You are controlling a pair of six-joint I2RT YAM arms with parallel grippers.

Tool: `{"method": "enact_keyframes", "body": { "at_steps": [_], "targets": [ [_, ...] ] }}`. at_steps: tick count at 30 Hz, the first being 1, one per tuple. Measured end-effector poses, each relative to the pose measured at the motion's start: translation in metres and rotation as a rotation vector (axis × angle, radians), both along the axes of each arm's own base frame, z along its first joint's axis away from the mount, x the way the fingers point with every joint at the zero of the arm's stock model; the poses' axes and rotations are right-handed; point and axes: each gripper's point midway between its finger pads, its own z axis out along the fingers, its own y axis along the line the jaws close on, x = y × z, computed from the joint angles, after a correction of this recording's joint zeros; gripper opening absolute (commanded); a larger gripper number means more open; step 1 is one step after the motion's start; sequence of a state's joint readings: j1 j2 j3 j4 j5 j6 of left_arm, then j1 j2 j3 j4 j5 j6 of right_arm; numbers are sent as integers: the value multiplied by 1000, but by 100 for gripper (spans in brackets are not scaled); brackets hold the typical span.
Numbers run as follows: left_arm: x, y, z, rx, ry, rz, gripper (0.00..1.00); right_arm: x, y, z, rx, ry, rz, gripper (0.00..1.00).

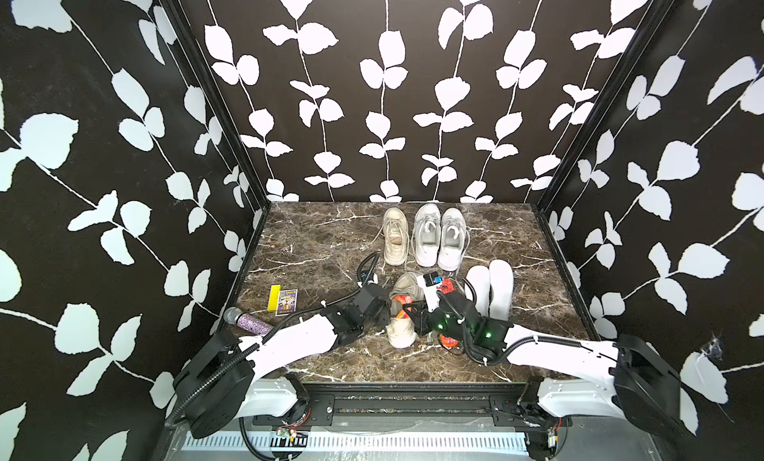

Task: Remove the insole from the shoe
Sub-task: Remove the insole from the shoe, then place the insole at the center of the board.

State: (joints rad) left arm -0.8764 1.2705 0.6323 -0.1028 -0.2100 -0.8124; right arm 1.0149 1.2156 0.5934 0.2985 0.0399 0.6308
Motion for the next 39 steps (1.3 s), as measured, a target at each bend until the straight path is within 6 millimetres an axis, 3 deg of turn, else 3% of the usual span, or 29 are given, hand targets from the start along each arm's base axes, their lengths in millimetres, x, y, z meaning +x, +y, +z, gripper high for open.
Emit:
{"method": "enact_keyframes", "body": {
  "at_steps": [12,18,21,24,28,34,39],
  "targets": [
    [1,-4,5,-7,-15,-26,0,-5,-20,27,54,-80,-26,0],
    [6,24,-11,107,6,37,0,-1,-33,64,148,-162,-86,0],
    [10,32,-9,128,-8,64,0,2,-40,69,146,-177,-124,0],
    [11,39,-5,148,-25,77,0,4,-46,59,102,-165,-149,0],
    [15,67,2,188,-24,131,0,5,-52,38,17,-130,-165,0],
    [44,112,20,207,-61,278,0,11,-41,-7,-157,-38,-149,0],
    [74,121,21,197,-73,342,0,18,-25,-44,-295,43,-129,0]
  ]
}}
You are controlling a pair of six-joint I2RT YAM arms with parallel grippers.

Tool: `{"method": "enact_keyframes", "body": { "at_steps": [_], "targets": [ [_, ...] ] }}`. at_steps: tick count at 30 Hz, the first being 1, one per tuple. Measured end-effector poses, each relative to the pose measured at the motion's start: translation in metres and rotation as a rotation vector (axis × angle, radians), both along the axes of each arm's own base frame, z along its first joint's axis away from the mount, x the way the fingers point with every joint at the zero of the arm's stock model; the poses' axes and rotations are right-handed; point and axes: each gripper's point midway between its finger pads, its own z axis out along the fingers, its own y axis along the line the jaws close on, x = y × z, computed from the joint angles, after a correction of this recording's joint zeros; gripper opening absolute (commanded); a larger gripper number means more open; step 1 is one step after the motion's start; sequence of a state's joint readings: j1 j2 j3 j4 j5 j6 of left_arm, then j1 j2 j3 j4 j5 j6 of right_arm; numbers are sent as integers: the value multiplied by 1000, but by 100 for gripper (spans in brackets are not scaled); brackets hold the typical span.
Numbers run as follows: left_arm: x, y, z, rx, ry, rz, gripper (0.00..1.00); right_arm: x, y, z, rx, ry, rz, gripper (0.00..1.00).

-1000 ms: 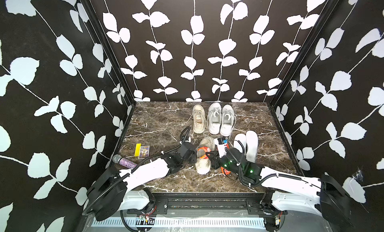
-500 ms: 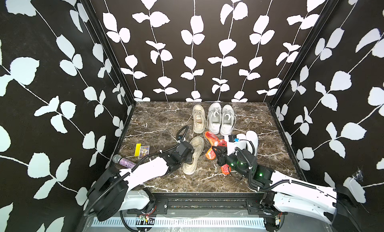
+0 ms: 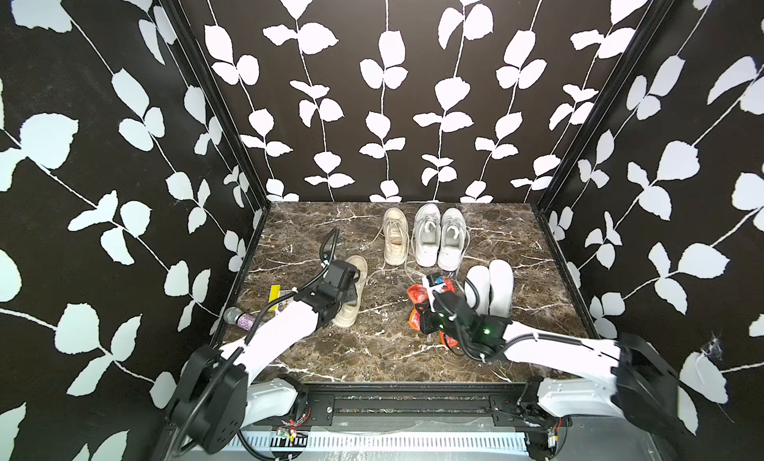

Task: Remove the insole from the shoe
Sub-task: Place the insole at the center of the board.

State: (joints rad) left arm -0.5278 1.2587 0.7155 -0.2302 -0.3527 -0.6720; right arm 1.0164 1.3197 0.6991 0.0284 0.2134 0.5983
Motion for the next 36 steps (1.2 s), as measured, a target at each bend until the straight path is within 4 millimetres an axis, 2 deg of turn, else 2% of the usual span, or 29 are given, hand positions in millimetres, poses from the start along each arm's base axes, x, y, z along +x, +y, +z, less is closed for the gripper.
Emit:
{"method": "enact_keyframes", "body": {
  "at_steps": [7,11,14,16,19,22,26,28,29,32,36],
  "targets": [
    [40,5,-16,-10,12,62,0,-3,3,-38,-99,120,1,0],
    [78,11,-18,-52,4,99,0,-7,-4,-55,-131,186,-11,0],
    [110,6,-16,-89,-8,82,0,-7,-11,-61,-148,223,-31,1],
    [131,-3,-14,-108,-17,53,0,-7,-14,-63,-149,245,-48,7],
    [151,-18,-13,-134,-26,6,0,-7,-17,-64,-142,263,-65,15],
    [160,-28,-15,-151,-20,-25,0,-8,-18,-66,-141,278,-71,24],
    [174,-38,-15,-164,-22,-59,0,-10,-20,-70,-149,299,-72,45],
    [179,-43,-14,-169,-25,-76,0,-11,-21,-70,-148,305,-80,53],
    [181,-45,-14,-171,-22,-84,1,-11,-21,-70,-150,305,-80,55],
    [184,-49,-12,-165,-7,-110,16,-11,-24,-64,-149,297,-84,65],
    [183,-49,-5,-138,12,-132,46,-10,-32,-46,-144,252,-90,79]
  ]
}}
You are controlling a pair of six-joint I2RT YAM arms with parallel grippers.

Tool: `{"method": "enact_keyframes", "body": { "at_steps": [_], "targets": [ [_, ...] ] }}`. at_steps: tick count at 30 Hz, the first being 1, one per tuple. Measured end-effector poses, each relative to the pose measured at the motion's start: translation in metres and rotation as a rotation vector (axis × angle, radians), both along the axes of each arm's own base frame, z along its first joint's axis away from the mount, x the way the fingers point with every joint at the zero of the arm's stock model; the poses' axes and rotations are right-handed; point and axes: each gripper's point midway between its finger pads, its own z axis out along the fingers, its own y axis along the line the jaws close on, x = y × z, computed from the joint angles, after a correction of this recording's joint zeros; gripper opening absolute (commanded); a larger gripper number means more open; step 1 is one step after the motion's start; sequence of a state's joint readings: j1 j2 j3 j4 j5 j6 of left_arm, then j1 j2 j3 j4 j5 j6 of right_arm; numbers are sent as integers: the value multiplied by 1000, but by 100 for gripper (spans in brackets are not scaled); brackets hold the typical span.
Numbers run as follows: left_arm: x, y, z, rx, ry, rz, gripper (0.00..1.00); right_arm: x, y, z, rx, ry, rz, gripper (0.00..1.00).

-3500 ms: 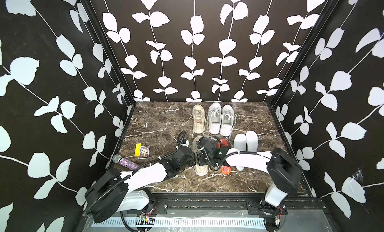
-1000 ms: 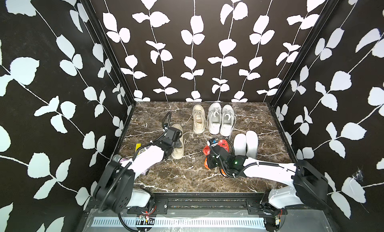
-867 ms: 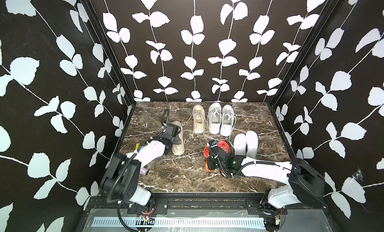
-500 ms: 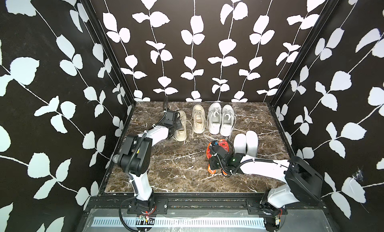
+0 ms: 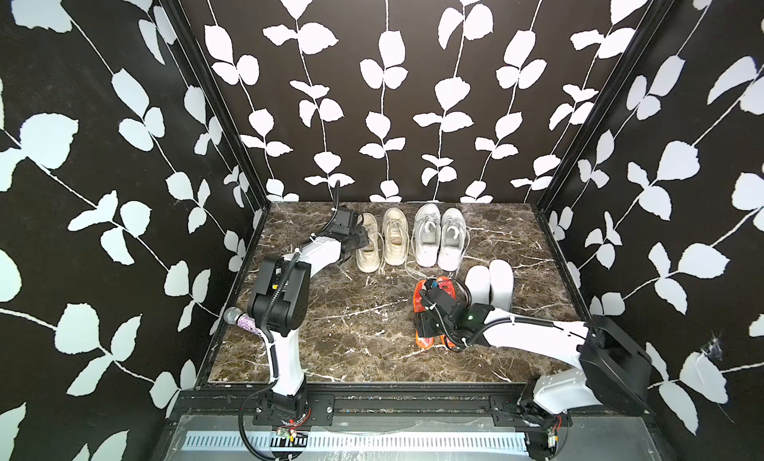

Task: Remove the insole from the shoe
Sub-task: Place the insole at the center of the board, then reset both arms

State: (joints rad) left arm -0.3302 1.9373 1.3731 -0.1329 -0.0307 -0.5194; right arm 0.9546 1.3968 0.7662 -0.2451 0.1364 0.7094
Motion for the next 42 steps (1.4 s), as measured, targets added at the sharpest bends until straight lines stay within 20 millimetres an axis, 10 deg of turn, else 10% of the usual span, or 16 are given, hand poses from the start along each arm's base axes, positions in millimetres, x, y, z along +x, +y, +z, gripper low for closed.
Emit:
{"method": "enact_keyframes", "body": {
  "at_steps": [6,7,13,19,29,34,42],
  "targets": [
    [-15,12,25,75,-11,-18,70,14,-31,46,-50,-168,-20,88],
    [-19,15,34,86,-25,-19,98,21,-40,57,-68,-206,-39,91],
    [-52,43,73,156,-111,12,100,65,-103,122,-205,-455,-210,99],
    [-83,82,68,307,-163,80,100,103,-180,149,-412,-597,-453,99],
    [-123,166,61,602,-236,264,99,140,-276,79,-667,-487,-628,100],
    [-134,189,31,712,-251,285,99,137,-287,31,-656,-449,-582,99],
    [-141,200,-15,796,-249,201,99,145,-295,7,-475,-534,-525,99]
  ]
}}
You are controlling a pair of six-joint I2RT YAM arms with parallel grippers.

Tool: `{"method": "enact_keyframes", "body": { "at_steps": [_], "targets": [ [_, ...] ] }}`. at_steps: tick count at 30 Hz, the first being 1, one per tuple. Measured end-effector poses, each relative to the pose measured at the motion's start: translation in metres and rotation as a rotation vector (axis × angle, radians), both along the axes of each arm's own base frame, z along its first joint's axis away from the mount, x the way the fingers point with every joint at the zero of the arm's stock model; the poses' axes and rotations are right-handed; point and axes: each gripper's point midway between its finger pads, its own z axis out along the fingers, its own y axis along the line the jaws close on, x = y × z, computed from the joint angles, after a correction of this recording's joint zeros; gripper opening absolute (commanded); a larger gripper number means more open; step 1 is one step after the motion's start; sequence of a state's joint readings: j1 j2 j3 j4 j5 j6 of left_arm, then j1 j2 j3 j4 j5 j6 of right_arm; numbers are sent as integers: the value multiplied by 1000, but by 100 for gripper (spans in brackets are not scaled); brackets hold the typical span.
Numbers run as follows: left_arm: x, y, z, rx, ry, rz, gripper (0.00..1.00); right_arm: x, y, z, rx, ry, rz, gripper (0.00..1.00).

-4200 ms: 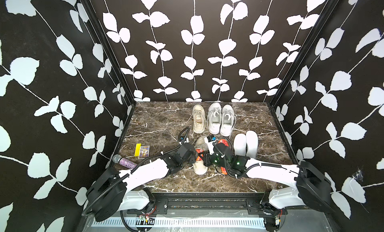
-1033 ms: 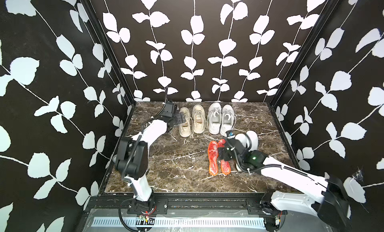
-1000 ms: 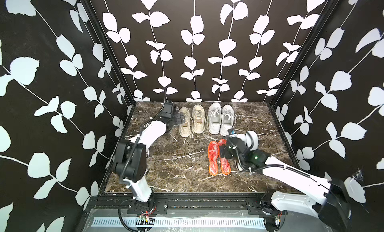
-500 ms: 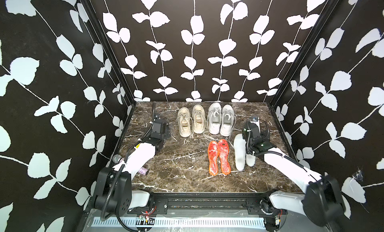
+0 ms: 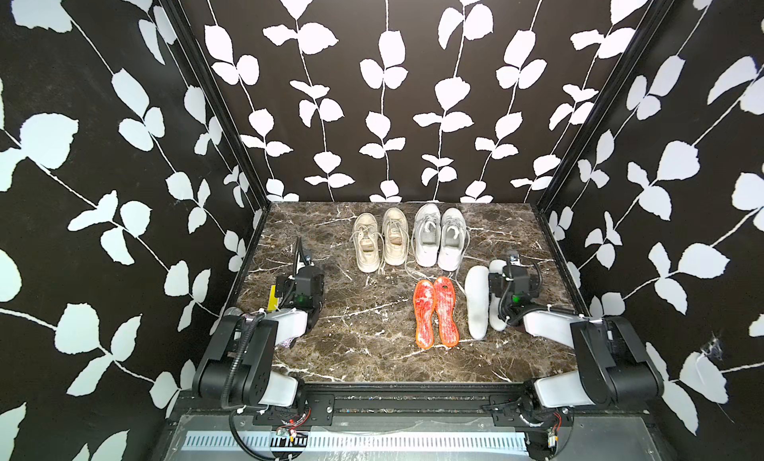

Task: Remove the insole from the shoe
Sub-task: Reset both arms

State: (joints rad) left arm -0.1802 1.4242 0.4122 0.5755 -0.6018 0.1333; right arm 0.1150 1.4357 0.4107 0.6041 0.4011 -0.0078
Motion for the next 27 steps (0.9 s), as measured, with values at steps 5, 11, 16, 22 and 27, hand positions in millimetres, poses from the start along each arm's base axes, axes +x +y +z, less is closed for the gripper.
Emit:
{"method": "enact_keyframes", "body": {
  "at_steps": [5,11,16,22,27],
  "targets": [
    [11,-10,16,0,-75,-84,100,6,-9,-19,69,-15,15,100],
    [12,-31,27,-57,-128,-201,100,14,0,-11,101,-61,61,99],
    [20,-44,21,-100,-142,-269,100,16,3,-8,108,-74,74,99],
    [28,-33,-15,-165,-81,-260,100,16,3,-8,108,-75,75,99],
    [31,-30,-14,-198,-91,-257,100,16,3,-8,109,-74,76,99]
  ]
}}
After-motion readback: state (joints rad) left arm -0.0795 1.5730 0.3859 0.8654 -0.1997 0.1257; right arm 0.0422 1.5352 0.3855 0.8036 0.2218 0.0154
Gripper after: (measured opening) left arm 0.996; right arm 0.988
